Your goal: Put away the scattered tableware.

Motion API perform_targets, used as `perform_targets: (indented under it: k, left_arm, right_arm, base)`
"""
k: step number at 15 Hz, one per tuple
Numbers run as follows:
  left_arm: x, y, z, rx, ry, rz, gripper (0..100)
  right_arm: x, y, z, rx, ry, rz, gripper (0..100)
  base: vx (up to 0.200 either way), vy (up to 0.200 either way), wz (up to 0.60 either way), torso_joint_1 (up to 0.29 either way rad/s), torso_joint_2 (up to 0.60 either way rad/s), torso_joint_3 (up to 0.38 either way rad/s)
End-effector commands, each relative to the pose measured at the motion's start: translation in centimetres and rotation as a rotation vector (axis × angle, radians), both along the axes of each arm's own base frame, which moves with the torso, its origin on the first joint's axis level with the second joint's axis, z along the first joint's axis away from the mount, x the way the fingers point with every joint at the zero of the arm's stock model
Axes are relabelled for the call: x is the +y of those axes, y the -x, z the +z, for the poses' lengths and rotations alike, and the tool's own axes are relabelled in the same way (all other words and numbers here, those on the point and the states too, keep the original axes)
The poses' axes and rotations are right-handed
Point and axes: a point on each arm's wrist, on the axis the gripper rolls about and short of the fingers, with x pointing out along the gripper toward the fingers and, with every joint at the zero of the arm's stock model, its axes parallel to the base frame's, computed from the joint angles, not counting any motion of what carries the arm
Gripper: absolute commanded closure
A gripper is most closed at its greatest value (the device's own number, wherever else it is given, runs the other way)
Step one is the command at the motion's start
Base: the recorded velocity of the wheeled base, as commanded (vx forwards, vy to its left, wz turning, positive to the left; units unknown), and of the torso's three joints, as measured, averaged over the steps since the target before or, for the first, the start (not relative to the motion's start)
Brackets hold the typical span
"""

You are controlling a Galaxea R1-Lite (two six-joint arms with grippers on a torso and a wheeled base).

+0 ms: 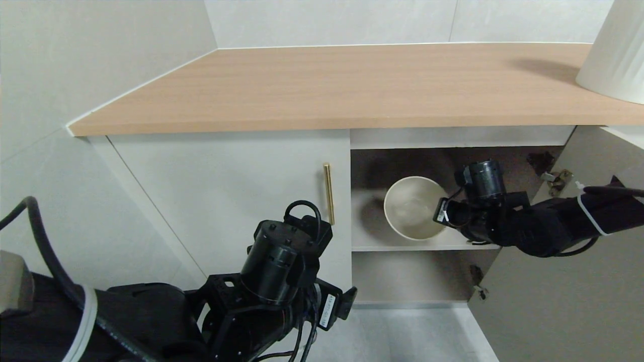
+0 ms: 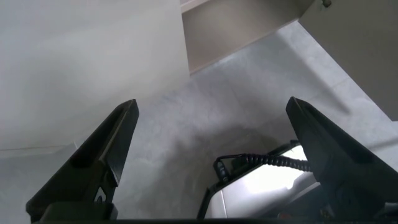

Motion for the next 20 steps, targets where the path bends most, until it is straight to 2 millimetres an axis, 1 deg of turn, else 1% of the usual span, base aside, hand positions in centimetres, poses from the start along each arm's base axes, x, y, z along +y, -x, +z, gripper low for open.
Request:
perform_targets:
  k: [1,3,4,7,12,16,20]
  left_arm:
    - [0.0,0.0,0.2,-0.004,0.004,0.001,0]
    - [0.1,0.1,0.2,-0.005,0.006,0.001,0]
    - [0.1,0.1,0.2,-0.005,0.006,0.001,0]
    - [0.1,0.1,0.2,-0.005,0.006,0.001,0]
    - [0.1,0.1,0.3,-0.006,0.007,0.003,0]
    - [0.2,0.2,0.5,-0.004,0.024,0.012,0]
    - [0.2,0.1,0.4,-0.003,0.023,0.012,0]
  right_arm:
    - [-0.4,-1.3,-0.9,0.01,0.006,-0.031,100]
    - [-1.3,-1.9,-0.9,0.004,0.002,-0.065,100]
    - [-1.4,-2.1,-0.9,-0.001,0.001,-0.069,100]
    - [-1.9,-3.3,-2.3,0.021,0.011,-0.095,100]
    - [-1.5,-5.0,-3.4,0.018,0.013,-0.098,100]
    - [-1.4,-5.2,-3.8,0.026,0.016,-0.098,100]
    - [-1.4,-5.5,-3.9,0.019,0.014,-0.103,100]
  base:
    - [0.0,0.0,0.0,0.0,0.0,0.0]
    - [0.0,0.0,0.0,0.0,0.0,0.0]
    - [0.0,0.0,0.0,0.0,0.0,0.0]
    - [0.0,0.0,0.0,0.0,0.0,0.0]
    - [0.0,0.0,0.0,0.0,0.0,0.0]
    - [0.0,0.0,0.0,0.0,0.0,0.0]
    - [0.0,0.0,0.0,0.0,0.0,0.0]
